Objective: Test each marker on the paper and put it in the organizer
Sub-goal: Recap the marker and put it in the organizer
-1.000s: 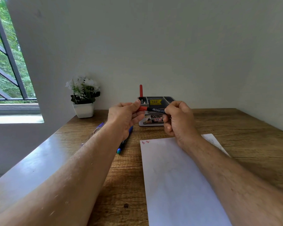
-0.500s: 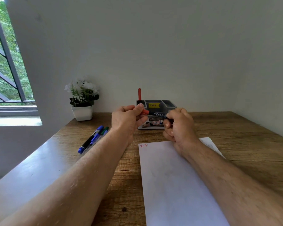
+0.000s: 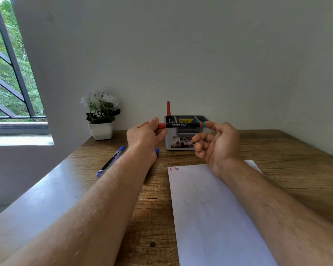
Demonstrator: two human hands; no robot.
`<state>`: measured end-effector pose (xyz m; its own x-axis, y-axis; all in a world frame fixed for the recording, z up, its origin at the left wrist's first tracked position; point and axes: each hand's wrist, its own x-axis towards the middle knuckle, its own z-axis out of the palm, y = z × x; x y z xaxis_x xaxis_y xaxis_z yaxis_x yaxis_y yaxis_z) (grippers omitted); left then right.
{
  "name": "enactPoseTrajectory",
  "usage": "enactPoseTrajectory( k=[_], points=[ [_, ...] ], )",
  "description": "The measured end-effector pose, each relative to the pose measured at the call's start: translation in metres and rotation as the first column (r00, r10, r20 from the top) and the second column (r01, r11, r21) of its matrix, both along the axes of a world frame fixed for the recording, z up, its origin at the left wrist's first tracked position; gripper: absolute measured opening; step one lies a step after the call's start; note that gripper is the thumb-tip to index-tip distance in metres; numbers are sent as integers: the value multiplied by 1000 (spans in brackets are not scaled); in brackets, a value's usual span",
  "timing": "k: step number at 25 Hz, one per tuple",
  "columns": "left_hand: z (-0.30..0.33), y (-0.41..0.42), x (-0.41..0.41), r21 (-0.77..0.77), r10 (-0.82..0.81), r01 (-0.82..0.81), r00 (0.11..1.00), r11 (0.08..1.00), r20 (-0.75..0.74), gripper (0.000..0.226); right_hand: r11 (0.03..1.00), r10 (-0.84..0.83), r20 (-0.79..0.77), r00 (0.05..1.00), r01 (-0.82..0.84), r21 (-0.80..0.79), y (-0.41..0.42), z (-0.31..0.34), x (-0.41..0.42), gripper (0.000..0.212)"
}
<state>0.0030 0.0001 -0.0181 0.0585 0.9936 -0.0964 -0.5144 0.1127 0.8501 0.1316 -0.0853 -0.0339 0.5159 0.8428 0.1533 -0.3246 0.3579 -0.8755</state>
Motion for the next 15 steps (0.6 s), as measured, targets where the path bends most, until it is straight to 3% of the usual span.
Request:
enactPoseTrajectory(
  k=[5,8,12,15],
  points=[
    [0,2,-1,22,55,-55,998,998,-22,37,995,-88,167,982,93,-23,4,0,4,20],
    [-1,4,-1,-18,53,-54,998,998,-45,31,996,-68,97,993,72,-45,4,0,6,16],
    [1,2,-1,-73,58,-69,988,995,-146,4,997,29,-25,999,-31,-74,2,1,2,14],
    [-2,2,-1,-70,74,-84,988,994,-137,6,991,69,-63,996,-75,-111,-1,3,0,13]
  ],
)
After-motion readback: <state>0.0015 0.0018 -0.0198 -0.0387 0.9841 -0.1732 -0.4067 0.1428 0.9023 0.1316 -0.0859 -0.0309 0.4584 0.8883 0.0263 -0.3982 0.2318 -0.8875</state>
